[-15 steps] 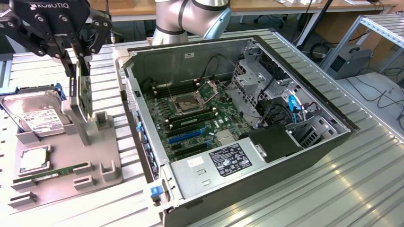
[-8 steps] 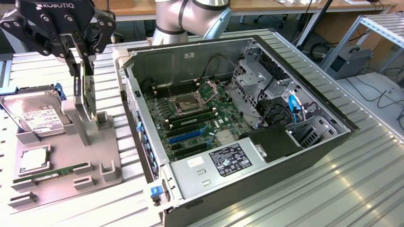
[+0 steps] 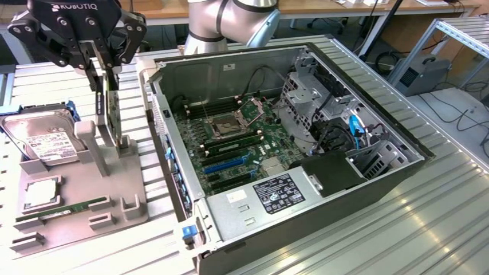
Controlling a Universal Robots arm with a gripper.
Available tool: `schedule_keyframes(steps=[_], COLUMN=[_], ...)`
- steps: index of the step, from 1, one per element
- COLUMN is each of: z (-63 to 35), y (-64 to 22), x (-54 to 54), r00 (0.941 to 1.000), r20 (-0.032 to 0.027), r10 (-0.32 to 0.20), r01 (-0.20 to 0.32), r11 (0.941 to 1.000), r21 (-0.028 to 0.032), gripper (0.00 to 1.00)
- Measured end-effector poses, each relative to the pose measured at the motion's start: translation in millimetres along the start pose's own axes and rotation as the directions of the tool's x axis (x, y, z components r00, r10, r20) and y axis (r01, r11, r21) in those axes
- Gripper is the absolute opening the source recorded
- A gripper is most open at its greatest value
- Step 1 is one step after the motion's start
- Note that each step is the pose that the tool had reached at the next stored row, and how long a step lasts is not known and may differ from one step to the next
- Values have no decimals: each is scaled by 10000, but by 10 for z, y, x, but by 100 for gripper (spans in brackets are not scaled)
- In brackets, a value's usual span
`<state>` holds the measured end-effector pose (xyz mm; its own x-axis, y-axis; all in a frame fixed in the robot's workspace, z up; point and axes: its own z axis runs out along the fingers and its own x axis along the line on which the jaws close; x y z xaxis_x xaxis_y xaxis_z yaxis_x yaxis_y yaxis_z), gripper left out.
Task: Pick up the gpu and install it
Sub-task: 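Pick up the gpu and move the gpu toward the slot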
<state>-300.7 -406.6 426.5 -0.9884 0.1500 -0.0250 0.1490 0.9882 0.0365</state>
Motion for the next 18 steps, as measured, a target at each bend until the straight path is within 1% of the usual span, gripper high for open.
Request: schedule_keyframes(steps=[17, 18], z=[4, 4], y=[18, 22], x=[-123, -143], r00=[10000, 10000], r20=[0, 0], r10=[0, 0], r01=[0, 0], r11=[10000, 10000], r21=[0, 0], gripper=[28, 28])
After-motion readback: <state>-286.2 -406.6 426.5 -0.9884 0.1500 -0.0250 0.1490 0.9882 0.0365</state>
